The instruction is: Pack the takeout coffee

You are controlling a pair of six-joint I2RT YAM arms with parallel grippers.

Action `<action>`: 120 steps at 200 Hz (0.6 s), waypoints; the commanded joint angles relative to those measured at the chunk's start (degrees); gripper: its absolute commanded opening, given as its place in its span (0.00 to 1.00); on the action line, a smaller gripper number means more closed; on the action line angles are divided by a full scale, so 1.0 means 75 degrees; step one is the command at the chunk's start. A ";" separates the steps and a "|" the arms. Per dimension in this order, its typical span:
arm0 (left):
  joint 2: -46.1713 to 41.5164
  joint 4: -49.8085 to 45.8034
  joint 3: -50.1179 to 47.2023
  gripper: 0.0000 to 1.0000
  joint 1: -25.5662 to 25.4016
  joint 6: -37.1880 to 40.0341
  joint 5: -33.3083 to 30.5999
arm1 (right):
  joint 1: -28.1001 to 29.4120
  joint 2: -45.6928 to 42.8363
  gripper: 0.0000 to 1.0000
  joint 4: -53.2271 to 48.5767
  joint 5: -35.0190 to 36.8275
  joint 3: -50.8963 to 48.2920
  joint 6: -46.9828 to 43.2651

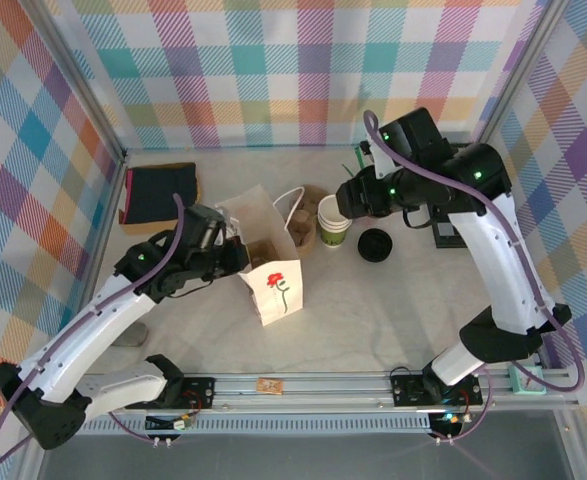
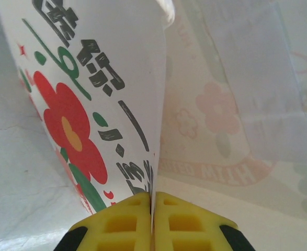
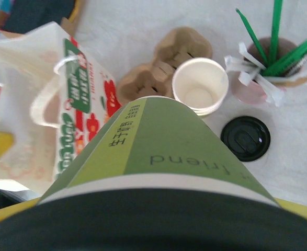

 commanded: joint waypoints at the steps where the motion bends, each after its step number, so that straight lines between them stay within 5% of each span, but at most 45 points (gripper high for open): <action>1: 0.0100 0.0398 0.0147 0.00 -0.0368 -0.0320 -0.0548 | 0.0160 0.0185 0.50 -0.0326 -0.0538 0.0708 -0.0148; 41: 0.0100 0.0467 0.0194 0.00 -0.0555 -0.0369 -0.0745 | 0.0492 0.0533 0.49 -0.0225 -0.1366 0.1380 -0.0117; 120: -0.0134 0.0490 0.0004 0.00 -0.0775 -0.0423 -0.0882 | 0.1760 0.1667 0.48 0.0152 -0.1374 0.1928 0.0001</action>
